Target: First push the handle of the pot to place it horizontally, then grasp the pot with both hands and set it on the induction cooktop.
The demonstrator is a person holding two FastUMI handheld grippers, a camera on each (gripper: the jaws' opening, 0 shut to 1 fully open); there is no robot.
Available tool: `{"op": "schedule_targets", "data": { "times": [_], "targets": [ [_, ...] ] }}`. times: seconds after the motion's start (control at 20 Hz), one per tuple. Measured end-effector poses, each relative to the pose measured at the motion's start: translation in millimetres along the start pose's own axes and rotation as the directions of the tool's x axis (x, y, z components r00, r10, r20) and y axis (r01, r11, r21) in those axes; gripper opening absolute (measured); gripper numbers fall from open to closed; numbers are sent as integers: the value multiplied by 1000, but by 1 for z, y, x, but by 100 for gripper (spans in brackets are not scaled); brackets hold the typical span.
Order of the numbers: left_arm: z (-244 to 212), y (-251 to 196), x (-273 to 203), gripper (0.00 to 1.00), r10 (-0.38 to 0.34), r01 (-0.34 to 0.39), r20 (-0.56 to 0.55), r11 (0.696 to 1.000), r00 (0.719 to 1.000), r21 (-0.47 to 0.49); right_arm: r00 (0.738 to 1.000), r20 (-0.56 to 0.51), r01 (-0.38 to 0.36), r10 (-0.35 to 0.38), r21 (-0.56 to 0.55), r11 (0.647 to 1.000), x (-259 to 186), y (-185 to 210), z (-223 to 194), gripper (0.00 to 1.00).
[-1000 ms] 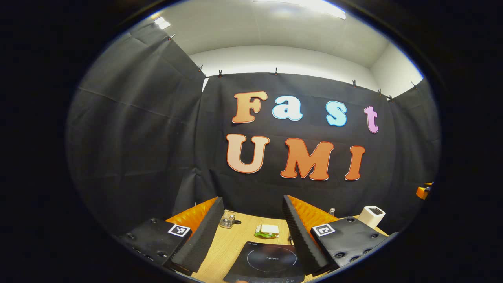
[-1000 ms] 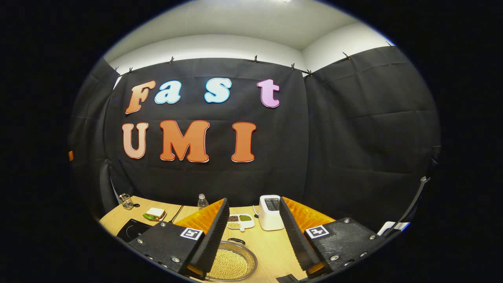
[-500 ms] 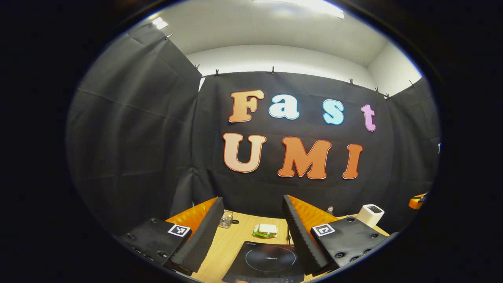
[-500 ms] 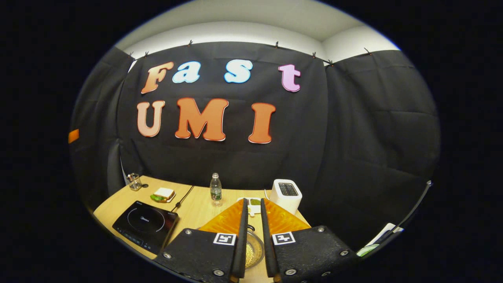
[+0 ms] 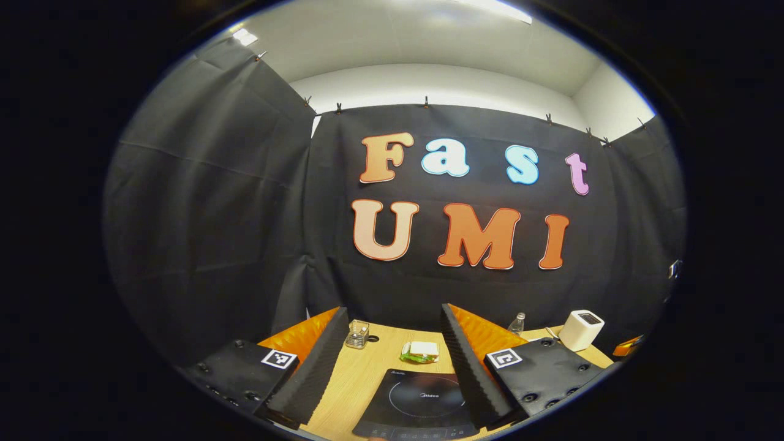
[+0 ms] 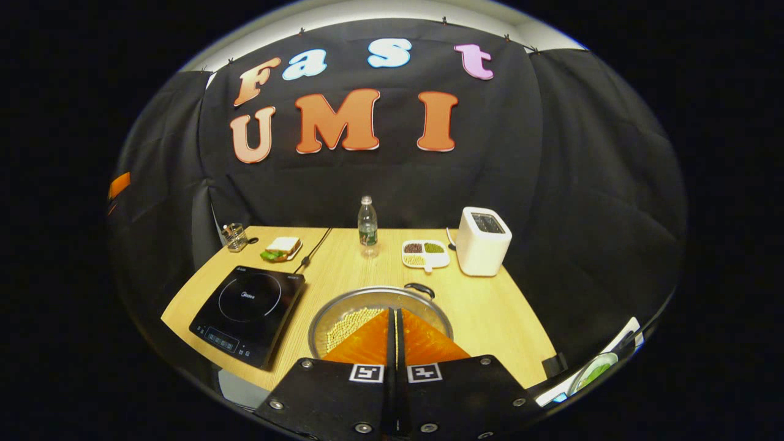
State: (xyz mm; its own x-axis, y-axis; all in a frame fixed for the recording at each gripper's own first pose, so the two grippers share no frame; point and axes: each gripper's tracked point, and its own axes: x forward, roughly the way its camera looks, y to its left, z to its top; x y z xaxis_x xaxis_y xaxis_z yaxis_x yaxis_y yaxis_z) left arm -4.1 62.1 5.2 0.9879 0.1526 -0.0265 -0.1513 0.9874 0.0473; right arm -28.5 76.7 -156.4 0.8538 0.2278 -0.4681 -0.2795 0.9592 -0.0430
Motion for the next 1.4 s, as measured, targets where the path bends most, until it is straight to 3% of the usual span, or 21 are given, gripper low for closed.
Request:
{"op": "schedule_targets", "data": {
  "times": [0.4, 0.8, 0.95, 1.05, 1.4],
  "targets": [
    [-8, 0, -2, 98, -10, 10, -28, 1000, 1000, 1, 976, -216, -17, 18, 8, 1000, 1, 15, -83, 0],
    [-12, -2, -9, 96, -37, 38, -19, 999, 999, 13, 943, -334, -16, 18, 11, 1000, 11, 30, -146, 0],
    [-10, 13, -7, 97, -6, 6, -7, 1000, 1000, 29, 921, -389, -19, 28, 27, 999, 9, 46, -176, 0],
    [-8, 13, -11, 97, 3, -3, 5, 1000, 1000, 22, 905, -424, -37, 32, -5, 999, 11, 51, -190, 0],
    [-13, 35, -28, 98, 42, -42, 8, 998, 999, 39, 894, -445, -69, 53, -19, 997, 33, 69, -198, 0]
  ]
}}
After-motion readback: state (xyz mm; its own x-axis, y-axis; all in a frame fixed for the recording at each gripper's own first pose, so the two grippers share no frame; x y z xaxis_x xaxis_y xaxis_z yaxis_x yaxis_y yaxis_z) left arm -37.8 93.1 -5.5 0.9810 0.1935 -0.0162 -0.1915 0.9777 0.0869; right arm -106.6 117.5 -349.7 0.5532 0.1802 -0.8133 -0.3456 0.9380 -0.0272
